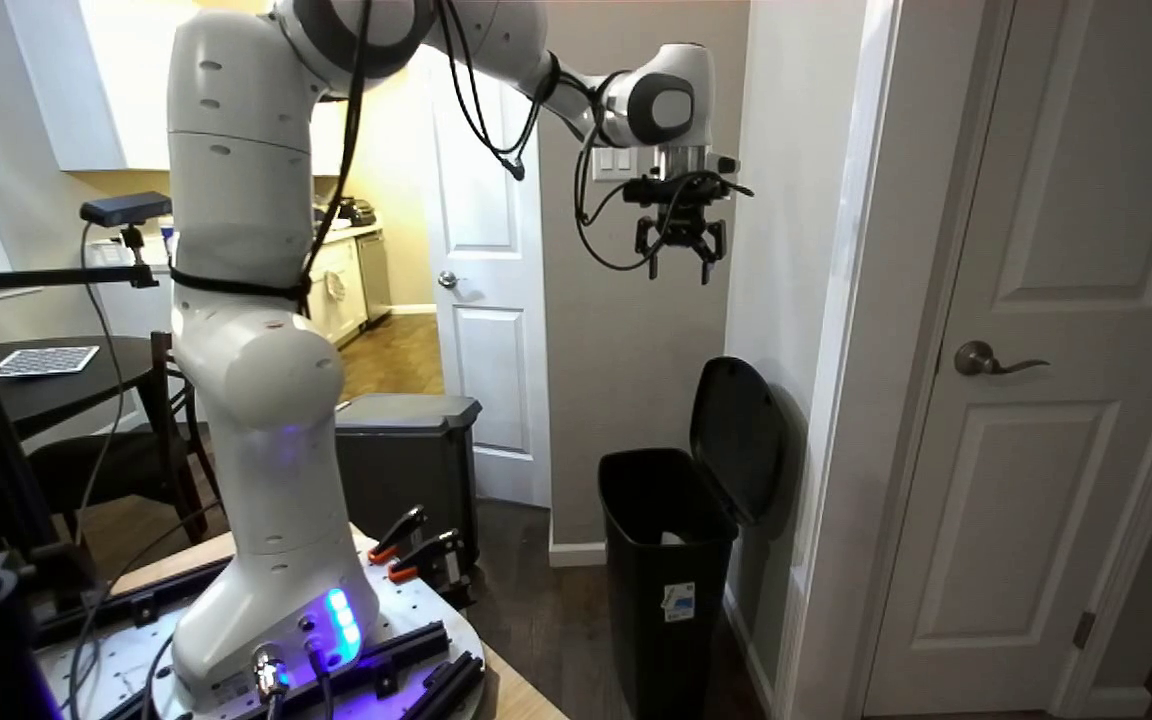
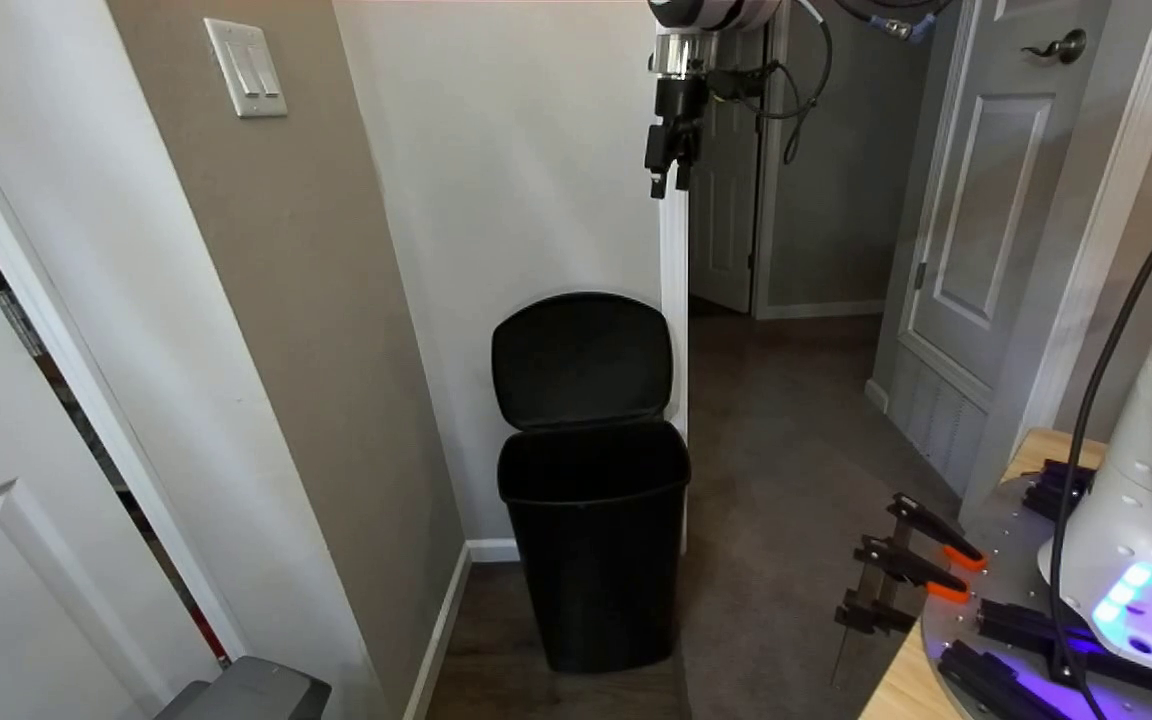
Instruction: Close the bin completely
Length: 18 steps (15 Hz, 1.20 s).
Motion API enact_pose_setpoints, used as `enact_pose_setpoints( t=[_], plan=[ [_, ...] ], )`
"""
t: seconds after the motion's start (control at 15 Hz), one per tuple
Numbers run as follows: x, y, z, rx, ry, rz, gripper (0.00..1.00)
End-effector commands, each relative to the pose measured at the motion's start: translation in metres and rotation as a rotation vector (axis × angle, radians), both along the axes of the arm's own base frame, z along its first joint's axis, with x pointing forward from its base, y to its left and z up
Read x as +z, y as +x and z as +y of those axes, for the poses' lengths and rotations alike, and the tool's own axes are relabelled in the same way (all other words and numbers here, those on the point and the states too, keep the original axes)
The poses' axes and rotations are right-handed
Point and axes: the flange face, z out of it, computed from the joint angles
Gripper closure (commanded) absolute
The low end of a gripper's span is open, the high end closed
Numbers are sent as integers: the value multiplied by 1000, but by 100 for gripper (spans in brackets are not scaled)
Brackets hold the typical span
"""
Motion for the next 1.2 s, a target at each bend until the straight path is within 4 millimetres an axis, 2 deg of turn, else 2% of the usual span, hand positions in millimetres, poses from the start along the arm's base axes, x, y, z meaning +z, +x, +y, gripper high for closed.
enact_pose_setpoints(
  t=[0.0, 0.2, 0.73, 0.93, 1.13],
  plan=[
    [1, 5, 3, 9, -10, -6, 0],
    [0, 12, 8, 22, -19, -11, 0],
    [-2, 15, 6, 19, -15, -7, 0],
    [-26, 57, 3, 19, -22, -39, 0],
    [-51, 92, 3, 54, -25, -46, 0]
  ],
)
